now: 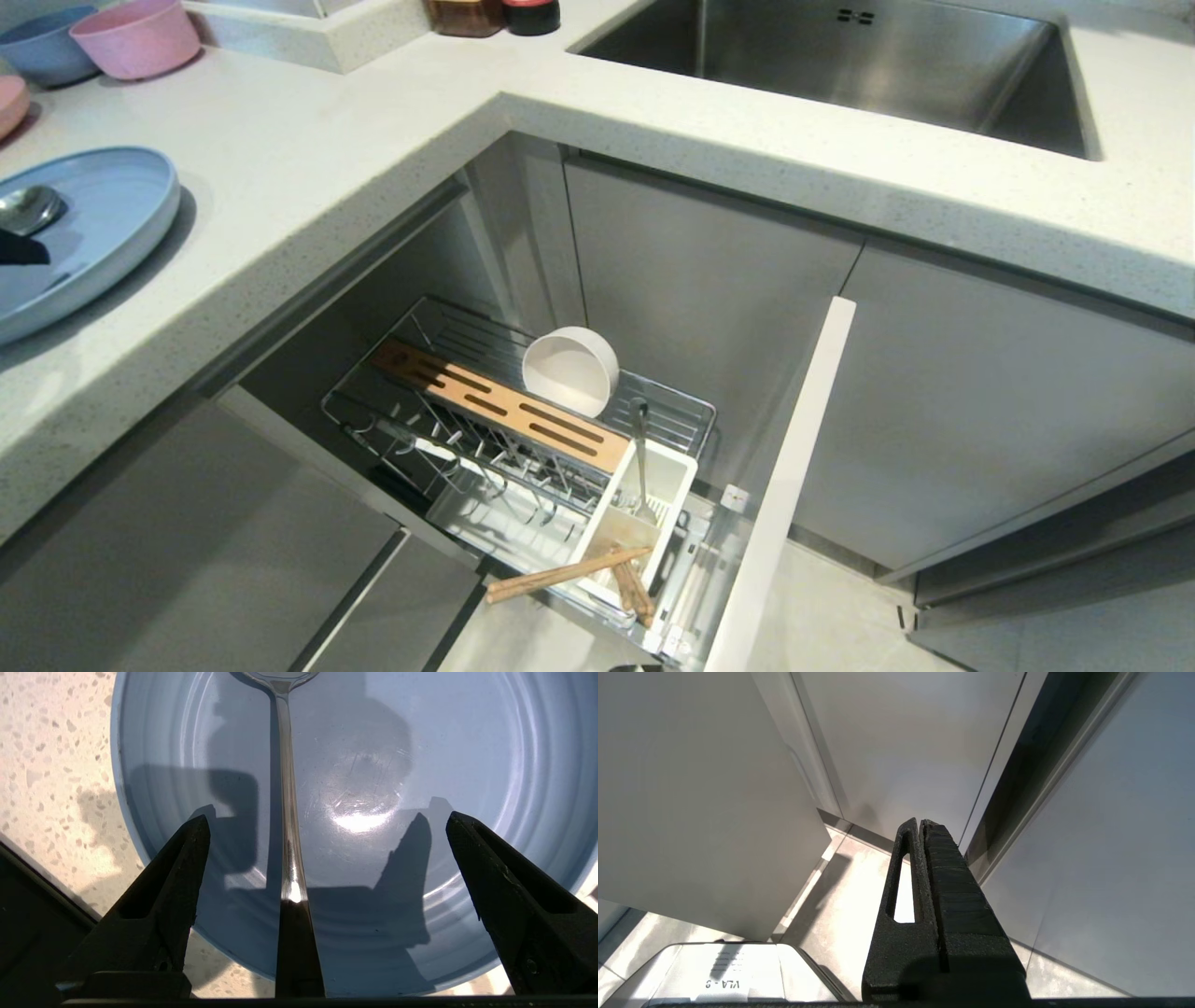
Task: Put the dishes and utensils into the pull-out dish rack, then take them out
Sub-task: Pick up the spoon and place it in the cupboard
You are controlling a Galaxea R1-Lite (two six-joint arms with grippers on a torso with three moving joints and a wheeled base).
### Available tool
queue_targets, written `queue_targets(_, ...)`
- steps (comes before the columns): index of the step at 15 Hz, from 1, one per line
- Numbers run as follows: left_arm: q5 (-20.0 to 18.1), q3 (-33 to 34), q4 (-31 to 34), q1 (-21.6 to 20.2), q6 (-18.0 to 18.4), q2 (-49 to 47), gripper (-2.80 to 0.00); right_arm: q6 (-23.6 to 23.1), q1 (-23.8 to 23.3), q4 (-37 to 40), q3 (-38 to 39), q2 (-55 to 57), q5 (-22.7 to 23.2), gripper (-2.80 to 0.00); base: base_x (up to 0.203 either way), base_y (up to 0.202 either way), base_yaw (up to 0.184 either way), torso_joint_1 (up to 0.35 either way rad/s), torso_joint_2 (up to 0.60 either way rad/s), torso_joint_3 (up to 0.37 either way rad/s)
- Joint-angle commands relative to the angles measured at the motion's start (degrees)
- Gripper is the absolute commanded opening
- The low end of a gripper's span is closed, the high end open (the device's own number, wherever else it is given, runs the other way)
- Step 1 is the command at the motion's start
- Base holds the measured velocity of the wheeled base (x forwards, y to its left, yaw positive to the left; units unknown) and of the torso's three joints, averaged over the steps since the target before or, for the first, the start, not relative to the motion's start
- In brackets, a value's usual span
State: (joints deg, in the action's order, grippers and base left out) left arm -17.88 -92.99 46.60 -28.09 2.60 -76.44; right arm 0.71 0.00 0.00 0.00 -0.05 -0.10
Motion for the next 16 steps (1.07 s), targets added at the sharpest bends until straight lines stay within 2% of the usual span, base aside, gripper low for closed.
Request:
queue_targets(1,0.0,0.0,0.2,0.1,0.7,-0.3,0.00,0.0,0.0,0.0,0.1,0.0,0.0,-2.80,0.000,0.000,0.000,0.000,0.00,0.000)
queue_targets(9,0.1,0.1,0.4,0.2,0.9,-0.3,0.00,0.0,0.0,0.0,0.1,0.0,0.0,-2.80,0.000,0.000,0.000,0.000,0.00,0.000)
queue_targets(10,0.1,0.3,0.4,0.2,1.1,-0.3,-2.80,0.0,0.0,0.0,0.1,0.0,0.0,-2.80,0.000,0.000,0.000,0.000,0.00,0.000)
queue_targets(16,0.1,0.4,0.4,0.2,2.2,-0.3,-2.80,0.0,0.0,0.0,0.1,0.0,0.0,-2.80,0.000,0.000,0.000,0.000,0.00,0.000)
